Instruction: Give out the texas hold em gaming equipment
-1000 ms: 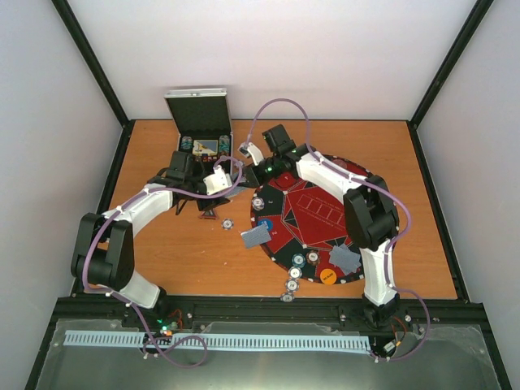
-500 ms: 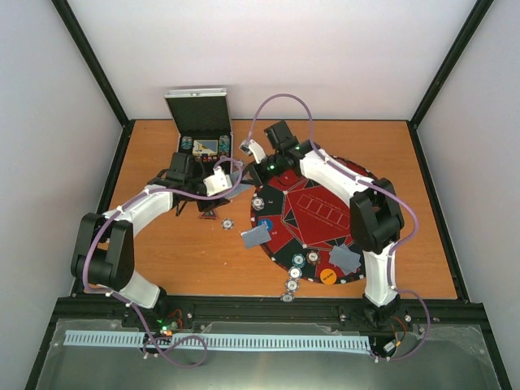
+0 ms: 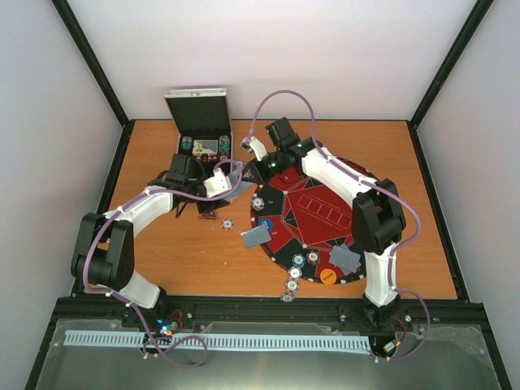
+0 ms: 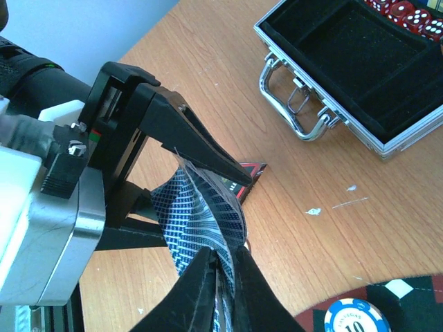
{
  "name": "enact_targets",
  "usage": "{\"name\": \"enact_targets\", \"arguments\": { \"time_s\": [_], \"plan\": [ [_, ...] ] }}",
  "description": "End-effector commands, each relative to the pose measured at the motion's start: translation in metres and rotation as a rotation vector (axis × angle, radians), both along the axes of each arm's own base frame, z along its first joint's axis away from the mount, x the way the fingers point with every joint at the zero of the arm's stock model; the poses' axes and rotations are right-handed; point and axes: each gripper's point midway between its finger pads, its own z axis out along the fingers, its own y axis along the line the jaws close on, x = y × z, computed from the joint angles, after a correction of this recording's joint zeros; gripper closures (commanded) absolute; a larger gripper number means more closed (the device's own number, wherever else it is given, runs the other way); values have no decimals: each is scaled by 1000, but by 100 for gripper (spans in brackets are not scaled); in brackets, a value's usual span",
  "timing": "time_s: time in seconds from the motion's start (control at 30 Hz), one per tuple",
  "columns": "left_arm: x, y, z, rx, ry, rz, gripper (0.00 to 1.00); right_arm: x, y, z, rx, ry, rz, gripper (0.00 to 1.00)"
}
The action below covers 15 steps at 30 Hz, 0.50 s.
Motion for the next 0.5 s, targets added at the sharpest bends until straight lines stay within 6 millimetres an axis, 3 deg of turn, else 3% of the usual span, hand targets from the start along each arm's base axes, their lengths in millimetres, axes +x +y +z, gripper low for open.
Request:
{"name": "enact_targets", "arguments": {
  "time_s": [0.0,0.1,0.27,0.37,0.47],
  "plan": [
    [3,-7,15,-46,-36,-15,46,0,2,16,31,-18,15,90],
    [2,-6,14,-47,-30,-12,46,3,-1,19,16,-39,-4,97],
    [-2,-6,11,-58,-9,10,46,4,-6,38,55,-56,-1,97],
    [-3,-5,10,-80,10,47,46,-11,-1,67,132,-57,90,97],
    [-8,-3,8,-84,15,55,46,-14,-5,84,139,-93,99,97]
  ]
}}
